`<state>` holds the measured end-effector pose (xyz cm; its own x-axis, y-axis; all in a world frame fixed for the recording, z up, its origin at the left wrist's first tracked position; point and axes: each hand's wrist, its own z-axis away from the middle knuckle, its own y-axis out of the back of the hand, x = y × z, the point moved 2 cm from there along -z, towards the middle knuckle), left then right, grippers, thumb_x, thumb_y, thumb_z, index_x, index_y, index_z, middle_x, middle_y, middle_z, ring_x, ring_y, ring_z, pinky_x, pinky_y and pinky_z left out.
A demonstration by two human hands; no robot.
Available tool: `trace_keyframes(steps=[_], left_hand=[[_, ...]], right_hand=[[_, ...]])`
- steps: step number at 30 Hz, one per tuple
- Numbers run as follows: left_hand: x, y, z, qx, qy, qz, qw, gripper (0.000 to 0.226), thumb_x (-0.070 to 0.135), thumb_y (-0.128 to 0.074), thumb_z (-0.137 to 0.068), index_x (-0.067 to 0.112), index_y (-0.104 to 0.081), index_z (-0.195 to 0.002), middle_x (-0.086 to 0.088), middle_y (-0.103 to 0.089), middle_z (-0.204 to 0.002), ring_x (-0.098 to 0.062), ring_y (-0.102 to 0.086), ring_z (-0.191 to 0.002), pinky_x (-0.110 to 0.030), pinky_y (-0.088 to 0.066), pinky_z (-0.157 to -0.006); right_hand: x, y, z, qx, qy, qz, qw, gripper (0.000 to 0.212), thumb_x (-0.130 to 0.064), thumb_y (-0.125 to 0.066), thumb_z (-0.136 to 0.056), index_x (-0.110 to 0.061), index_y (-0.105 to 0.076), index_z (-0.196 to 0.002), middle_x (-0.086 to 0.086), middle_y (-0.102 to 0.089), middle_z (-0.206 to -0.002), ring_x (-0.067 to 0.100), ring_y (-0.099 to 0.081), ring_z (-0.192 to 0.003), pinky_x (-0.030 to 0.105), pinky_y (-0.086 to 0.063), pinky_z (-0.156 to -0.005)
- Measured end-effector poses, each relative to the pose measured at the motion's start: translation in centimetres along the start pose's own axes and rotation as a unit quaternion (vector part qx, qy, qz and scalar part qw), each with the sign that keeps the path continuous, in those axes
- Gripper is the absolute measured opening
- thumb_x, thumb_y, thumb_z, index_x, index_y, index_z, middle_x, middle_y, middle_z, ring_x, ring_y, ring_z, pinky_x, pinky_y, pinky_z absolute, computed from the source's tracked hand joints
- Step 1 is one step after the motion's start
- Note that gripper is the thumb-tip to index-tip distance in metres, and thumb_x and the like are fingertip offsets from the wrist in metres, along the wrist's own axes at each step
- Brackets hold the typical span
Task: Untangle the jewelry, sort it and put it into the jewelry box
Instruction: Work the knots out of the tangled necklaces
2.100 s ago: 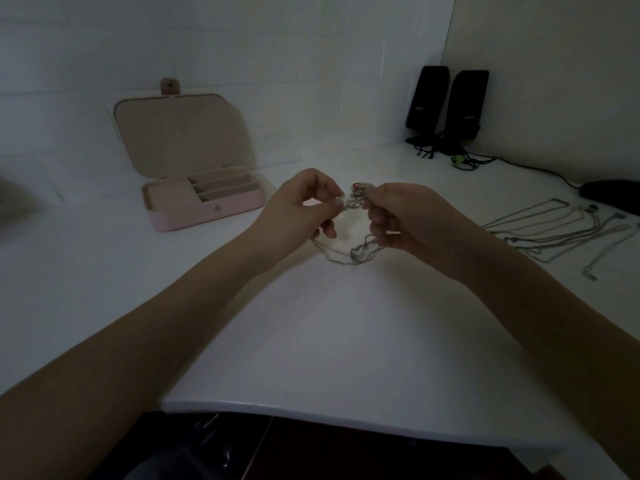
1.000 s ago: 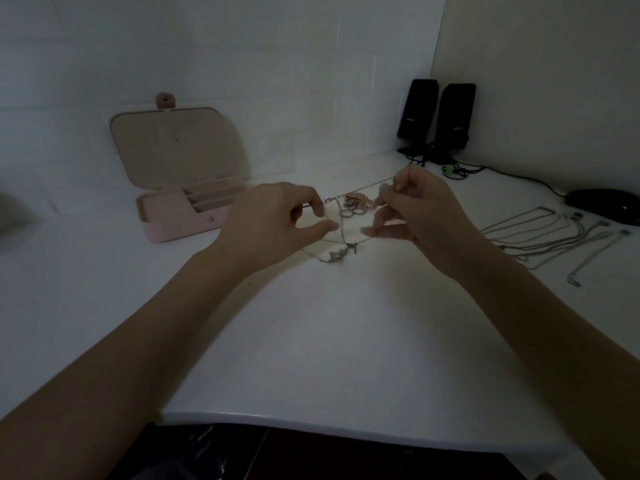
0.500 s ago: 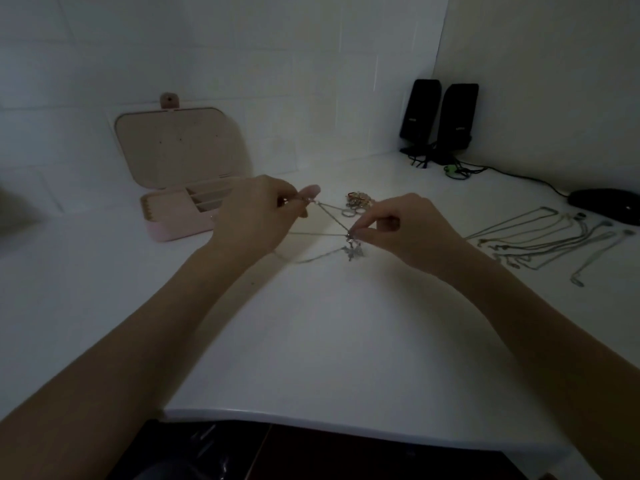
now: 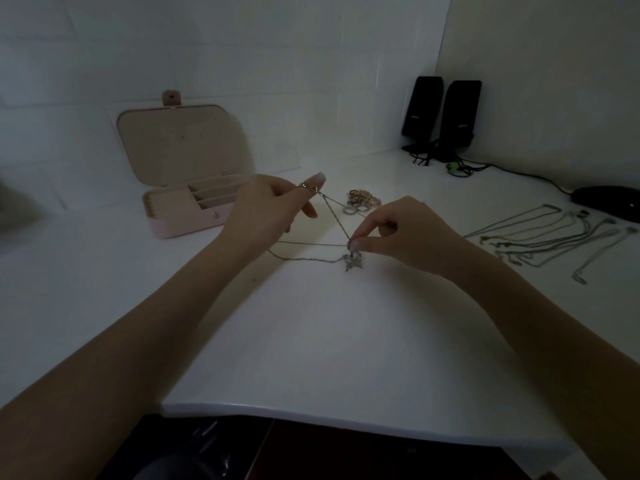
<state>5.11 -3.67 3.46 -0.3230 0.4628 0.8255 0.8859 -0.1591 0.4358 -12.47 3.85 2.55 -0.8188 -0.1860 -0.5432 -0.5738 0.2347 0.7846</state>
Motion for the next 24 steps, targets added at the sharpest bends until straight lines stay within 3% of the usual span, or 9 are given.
trace_keyframes(steps=[3, 4, 5, 7, 9, 13, 17, 21, 24], left_hand=[[0.4, -0.2, 0.2, -0.028, -0.004, 0.007, 1.000, 0.045, 0.047, -0.058, -0.087, 0.009, -0.073, -0.068, 0.001, -0.044, -0.034, -0.003, -0.034, -0.031, -0.016, -0.030, -0.041], [0.7, -0.3, 0.3, -0.045, -0.007, 0.017, 0.999, 0.037, 0.036, -0.059, -0.090, 0.006, -0.072, -0.072, 0.022, -0.024, -0.046, -0.001, -0.037, -0.031, -0.014, -0.030, -0.042], [0.8, -0.5, 0.4, -0.070, -0.008, 0.025, 0.997, 0.026, 0.024, -0.060, -0.090, 0.004, -0.071, -0.078, 0.018, -0.044, -0.076, 0.003, -0.041, -0.033, -0.008, -0.030, -0.042], [1.3, -0.8, 0.9, -0.128, -0.012, 0.016, 0.992, 0.011, 0.006, -0.059, -0.088, 0.005, -0.071, -0.087, 0.008, -0.064, -0.065, 0.009, -0.046, -0.039, -0.001, -0.028, -0.043], [1.2, -1.0, 1.1, -0.158, -0.022, 0.002, 0.987, 0.013, 0.000, -0.060, -0.084, 0.004, -0.072, -0.086, 0.008, -0.062, -0.047, 0.005, -0.048, -0.042, -0.004, -0.032, -0.046], [1.1, -0.7, 0.9, -0.160, -0.010, -0.020, 0.987, 0.013, 0.002, -0.062, -0.083, 0.008, -0.073, -0.085, 0.014, -0.052, -0.042, 0.003, -0.042, -0.036, -0.004, -0.026, -0.039], [0.9, -0.6, 0.9, -0.180, -0.028, -0.029, 0.983, 0.010, 0.008, -0.070, -0.079, 0.016, -0.076, -0.078, -0.008, -0.044, -0.054, -0.004, -0.025, -0.040, -0.015, -0.019, -0.040], [0.9, -0.8, 0.9, -0.168, -0.041, -0.032, 0.984, 0.010, 0.011, -0.074, -0.077, 0.020, -0.073, -0.072, 0.012, -0.029, -0.038, -0.005, -0.022, -0.037, -0.015, -0.018, -0.040], [0.7, -1.1, 0.7, -0.146, -0.039, -0.060, 0.987, 0.012, 0.009, -0.070, -0.079, 0.017, -0.071, -0.071, 0.011, -0.032, -0.035, -0.005, -0.027, -0.036, -0.013, -0.022, -0.040]], right_hand=[[0.0, 0.0, 0.0, 0.002, -0.003, -0.028, 1.000, 0.009, -0.026, -0.074, -0.079, -0.017, -0.073, -0.077, -0.011, -0.035, -0.035, 0.008, -0.029, -0.038, 0.014, -0.022, -0.043], [0.0, 0.0, 0.0, 0.004, -0.009, -0.055, 0.998, 0.009, -0.026, -0.074, -0.080, -0.017, -0.072, -0.076, -0.011, -0.038, -0.040, 0.007, -0.029, -0.040, 0.013, -0.022, -0.044], [0.0, -0.1, 0.0, 0.005, -0.018, -0.090, 0.996, 0.009, -0.025, -0.073, -0.081, -0.018, -0.071, -0.075, -0.007, -0.042, -0.046, 0.006, -0.030, -0.043, 0.013, -0.023, -0.045], [-0.2, -0.3, 0.0, -0.003, -0.040, -0.167, 0.985, 0.009, -0.021, -0.071, -0.083, -0.020, -0.069, -0.074, -0.006, -0.046, -0.050, 0.007, -0.035, -0.046, 0.016, -0.029, -0.047], [-0.3, -0.7, 0.1, -0.020, -0.062, -0.216, 0.974, 0.009, -0.017, -0.070, -0.083, -0.019, -0.068, -0.075, -0.013, -0.050, -0.048, 0.005, -0.039, -0.045, 0.019, -0.034, -0.048], [-0.4, -1.0, 0.1, -0.017, -0.087, -0.249, 0.965, 0.007, -0.017, -0.071, -0.082, -0.018, -0.068, -0.076, -0.014, -0.056, -0.048, 0.001, -0.047, -0.045, 0.021, -0.041, -0.053], [-0.4, -1.0, 0.1, -0.001, -0.085, -0.232, 0.969, 0.011, -0.017, -0.069, -0.084, -0.019, -0.066, -0.074, -0.015, -0.055, -0.048, -0.001, -0.049, -0.046, 0.021, -0.045, -0.054], [-0.6, -0.9, 0.1, 0.039, -0.059, -0.179, 0.981, 0.014, -0.017, -0.068, -0.085, -0.020, -0.065, -0.072, -0.010, -0.057, -0.058, -0.004, -0.048, -0.046, 0.008, -0.039, -0.051], [-0.8, -0.8, 0.1, 0.064, -0.039, -0.132, 0.988, 0.014, -0.016, -0.068, -0.085, -0.019, -0.064, -0.073, -0.014, -0.055, -0.053, -0.005, -0.047, -0.045, 0.005, -0.033, -0.047]])
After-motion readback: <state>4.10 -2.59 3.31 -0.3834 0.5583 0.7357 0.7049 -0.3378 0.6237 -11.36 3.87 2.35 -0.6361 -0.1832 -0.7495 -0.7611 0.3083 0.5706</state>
